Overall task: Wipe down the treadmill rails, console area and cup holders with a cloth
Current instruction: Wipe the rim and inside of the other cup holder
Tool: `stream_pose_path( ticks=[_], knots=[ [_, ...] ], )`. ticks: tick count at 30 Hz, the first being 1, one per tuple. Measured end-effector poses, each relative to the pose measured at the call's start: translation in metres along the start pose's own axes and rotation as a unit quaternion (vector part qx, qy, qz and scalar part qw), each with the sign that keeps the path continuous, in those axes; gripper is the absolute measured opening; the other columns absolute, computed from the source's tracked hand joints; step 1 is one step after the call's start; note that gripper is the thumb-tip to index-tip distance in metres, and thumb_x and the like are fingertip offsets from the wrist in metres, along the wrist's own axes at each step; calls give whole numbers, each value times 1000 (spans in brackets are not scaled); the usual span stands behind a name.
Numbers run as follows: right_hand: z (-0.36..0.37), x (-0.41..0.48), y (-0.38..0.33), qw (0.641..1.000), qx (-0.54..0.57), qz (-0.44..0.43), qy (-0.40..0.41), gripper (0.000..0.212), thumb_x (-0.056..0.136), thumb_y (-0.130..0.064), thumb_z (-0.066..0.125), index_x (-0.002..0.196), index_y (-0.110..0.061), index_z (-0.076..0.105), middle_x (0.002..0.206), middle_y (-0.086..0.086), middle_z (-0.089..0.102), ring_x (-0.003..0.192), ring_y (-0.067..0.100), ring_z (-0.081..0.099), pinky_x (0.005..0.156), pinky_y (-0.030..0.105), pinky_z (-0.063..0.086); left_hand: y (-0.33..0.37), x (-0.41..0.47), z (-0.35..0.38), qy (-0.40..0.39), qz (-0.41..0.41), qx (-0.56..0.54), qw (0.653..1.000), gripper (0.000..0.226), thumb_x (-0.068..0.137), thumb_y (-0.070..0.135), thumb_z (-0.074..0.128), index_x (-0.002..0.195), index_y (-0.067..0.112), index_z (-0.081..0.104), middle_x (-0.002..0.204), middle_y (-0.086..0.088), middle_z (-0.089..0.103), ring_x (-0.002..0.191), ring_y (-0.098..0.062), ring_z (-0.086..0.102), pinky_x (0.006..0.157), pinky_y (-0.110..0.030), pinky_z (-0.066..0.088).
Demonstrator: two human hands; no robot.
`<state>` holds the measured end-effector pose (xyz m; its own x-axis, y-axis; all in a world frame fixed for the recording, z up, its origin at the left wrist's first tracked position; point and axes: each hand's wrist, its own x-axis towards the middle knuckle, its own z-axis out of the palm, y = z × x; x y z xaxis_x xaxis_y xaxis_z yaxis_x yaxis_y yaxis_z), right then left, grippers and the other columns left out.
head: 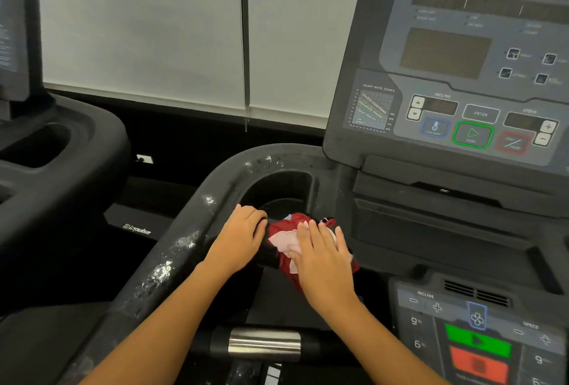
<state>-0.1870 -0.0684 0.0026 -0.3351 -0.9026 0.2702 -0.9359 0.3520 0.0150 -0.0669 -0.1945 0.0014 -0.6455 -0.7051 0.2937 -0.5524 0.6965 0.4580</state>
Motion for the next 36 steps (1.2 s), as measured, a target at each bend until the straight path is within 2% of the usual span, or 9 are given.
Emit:
stream_pose_path(
  ticks=[6,13,20,24,26,29,31,33,36],
  knots=[
    [10,-9,-24,998,49,-31,-1,93,40,-32,93,124,-13,60,125,12,61,113,29,60,97,44,43,-2,0,4,-9,-9,-17,1000,24,97,22,43,114,15,59,110,3,58,107,-8,48,114,-26,16],
    [15,-15,1,998,34,-28,47,84,40,-26,94,117,-12,65,114,9,67,105,26,65,94,44,46,1,0,2,6,-10,-5,1000,28,98,23,40,117,14,58,113,3,57,110,-9,49,108,-16,5],
    [13,-5,-20,990,89,-83,74,74,42,-13,91,113,-14,68,114,3,68,107,23,64,93,39,48,-1,6,-7,-42,-19,-37,998,28,97,23,43,120,17,58,116,3,58,113,-8,47,112,-26,22],
    [10,-15,-2,985,90,-119,89,77,41,-3,89,113,-19,68,115,-1,68,107,20,64,93,38,47,-4,5,-17,-11,-20,-47,999,34,94,19,50,127,16,53,130,3,50,122,-10,44,101,-17,27],
    [12,-17,6,987,99,-95,85,78,39,-2,89,112,-21,68,113,-4,68,105,16,65,94,38,47,-11,2,-27,49,-43,-24,998,33,91,16,53,124,12,56,129,-1,52,121,-16,47,100,-23,32],
    [12,-15,8,990,114,-48,68,75,40,-11,93,111,-20,69,111,-2,69,103,16,66,95,39,46,-31,-6,-43,123,-85,72,986,34,85,17,61,116,4,61,121,-14,57,113,-30,54,94,-43,43],
    [12,-12,2,993,104,-37,49,79,39,-17,94,113,-16,68,114,2,68,104,20,66,93,41,47,-43,-13,-52,112,-139,130,975,46,83,33,58,117,1,59,119,-22,57,113,-37,53,91,-50,43],
    [11,-6,-7,994,94,-49,28,83,40,-21,94,118,-14,65,120,5,65,110,24,63,94,42,45,-48,-19,-55,82,-180,163,967,64,81,50,43,120,1,57,117,-25,57,112,-41,52,91,-55,42],
    [13,5,-23,992,97,-78,12,82,48,-22,91,124,-15,61,127,4,61,118,25,57,100,41,40,-49,-23,-54,53,-195,196,960,76,78,58,32,123,1,54,112,-24,60,106,-43,56,90,-57,41]
  ],
)
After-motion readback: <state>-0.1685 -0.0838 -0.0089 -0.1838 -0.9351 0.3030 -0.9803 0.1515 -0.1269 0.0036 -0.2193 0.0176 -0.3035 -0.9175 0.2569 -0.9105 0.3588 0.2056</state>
